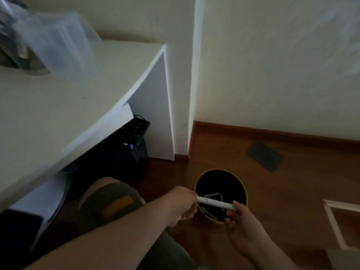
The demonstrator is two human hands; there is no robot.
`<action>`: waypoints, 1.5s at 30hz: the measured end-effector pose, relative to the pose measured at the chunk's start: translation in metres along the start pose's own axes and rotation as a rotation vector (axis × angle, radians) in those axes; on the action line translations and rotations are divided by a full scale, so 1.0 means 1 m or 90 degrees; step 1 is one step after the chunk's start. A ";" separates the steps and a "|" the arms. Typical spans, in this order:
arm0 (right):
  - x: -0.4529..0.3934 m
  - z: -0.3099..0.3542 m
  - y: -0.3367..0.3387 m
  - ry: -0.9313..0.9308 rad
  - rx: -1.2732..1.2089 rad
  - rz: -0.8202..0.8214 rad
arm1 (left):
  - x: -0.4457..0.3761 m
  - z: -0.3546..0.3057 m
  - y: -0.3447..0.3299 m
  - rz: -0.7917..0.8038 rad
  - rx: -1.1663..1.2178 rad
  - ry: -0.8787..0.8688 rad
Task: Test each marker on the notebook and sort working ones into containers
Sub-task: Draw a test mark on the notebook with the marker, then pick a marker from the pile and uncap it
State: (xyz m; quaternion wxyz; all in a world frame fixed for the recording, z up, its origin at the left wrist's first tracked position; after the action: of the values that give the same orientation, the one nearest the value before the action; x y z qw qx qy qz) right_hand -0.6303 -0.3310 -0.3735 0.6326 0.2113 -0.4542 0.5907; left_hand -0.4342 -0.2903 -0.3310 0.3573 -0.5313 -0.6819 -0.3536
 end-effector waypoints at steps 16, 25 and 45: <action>-0.035 -0.005 -0.040 0.002 0.044 -0.022 | 0.003 -0.053 -0.002 0.063 -0.140 -0.102; 0.194 0.039 -0.312 0.316 0.208 0.578 | 0.233 -0.143 0.191 -0.191 -0.049 -0.556; 0.288 -0.190 -0.610 0.783 0.845 0.772 | 0.288 0.124 0.567 -0.915 -0.268 -0.226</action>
State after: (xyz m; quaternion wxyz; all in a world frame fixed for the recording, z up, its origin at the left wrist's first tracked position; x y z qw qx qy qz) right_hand -0.0274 -0.1479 -0.0662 0.1151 -0.0801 0.3207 0.9368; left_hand 0.0546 0.0580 -0.0853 -0.1835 -0.0633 -0.8250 -0.5308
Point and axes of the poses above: each hand's wrist, its own x-axis away from the middle knuckle, its own y-axis out of the back of the hand, z = x × y, the point moved 3 cm from there along -x, towards the middle knuckle, and after that the axes turned 5 degrees about y, right-handed, at the moved point
